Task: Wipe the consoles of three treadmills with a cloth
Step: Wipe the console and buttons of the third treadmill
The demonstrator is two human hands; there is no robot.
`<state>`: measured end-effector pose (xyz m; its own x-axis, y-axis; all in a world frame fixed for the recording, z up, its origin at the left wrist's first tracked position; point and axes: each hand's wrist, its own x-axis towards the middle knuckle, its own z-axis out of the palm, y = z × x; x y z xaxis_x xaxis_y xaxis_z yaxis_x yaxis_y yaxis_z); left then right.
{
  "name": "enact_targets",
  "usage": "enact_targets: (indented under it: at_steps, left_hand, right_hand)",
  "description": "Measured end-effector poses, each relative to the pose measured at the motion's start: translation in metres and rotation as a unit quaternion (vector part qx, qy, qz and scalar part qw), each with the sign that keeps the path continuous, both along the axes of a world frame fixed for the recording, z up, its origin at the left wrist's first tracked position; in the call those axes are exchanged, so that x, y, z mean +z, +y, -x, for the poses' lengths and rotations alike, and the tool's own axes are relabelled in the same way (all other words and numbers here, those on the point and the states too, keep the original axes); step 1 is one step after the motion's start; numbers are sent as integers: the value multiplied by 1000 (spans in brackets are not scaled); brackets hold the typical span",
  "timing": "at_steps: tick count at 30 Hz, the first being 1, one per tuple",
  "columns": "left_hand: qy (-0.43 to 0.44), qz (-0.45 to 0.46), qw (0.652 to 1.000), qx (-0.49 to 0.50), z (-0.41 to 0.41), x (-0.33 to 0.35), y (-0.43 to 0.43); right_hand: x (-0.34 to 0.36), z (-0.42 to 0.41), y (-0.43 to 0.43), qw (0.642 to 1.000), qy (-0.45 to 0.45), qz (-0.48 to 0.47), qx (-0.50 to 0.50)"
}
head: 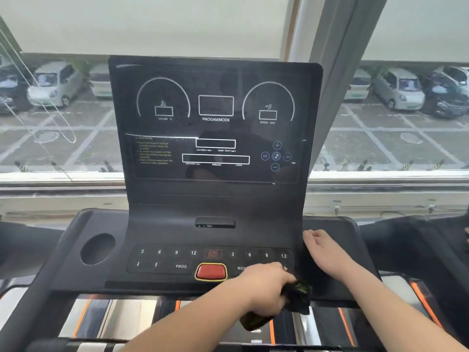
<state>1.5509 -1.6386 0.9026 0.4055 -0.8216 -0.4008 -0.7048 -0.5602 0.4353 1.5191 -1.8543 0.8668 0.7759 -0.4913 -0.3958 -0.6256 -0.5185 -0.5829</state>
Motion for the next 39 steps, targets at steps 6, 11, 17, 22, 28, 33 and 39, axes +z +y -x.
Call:
enact_targets:
  at_steps: [6, 11, 17, 22, 28, 33, 39]
  left_hand:
    - [-152, 57, 985, 63, -54, 44, 14]
    - [-279, 60, 958, 29, -122, 57, 43]
    - [-254, 0, 967, 30, -169, 32, 100]
    - [-252, 37, 964, 71, -180, 11, 143]
    - [-243, 64, 952, 177, -176, -20, 221]
    - [-187, 116, 944, 247, -155, -41, 228]
    - [-101, 149, 977, 119, -139, -43, 224]
  right_hand:
    - [23, -4, 13, 988, -110, 109, -2]
    - [47, -26, 50, 981, -129, 143, 28]
    - [52, -54, 88, 990, -132, 49, -1]
    - [43, -77, 133, 994, -108, 14, 9]
    - [30, -90, 187, 996, -88, 16, 16]
    - [21, -84, 209, 994, -99, -9, -44]
    - [24, -78, 227, 991, -86, 46, -88]
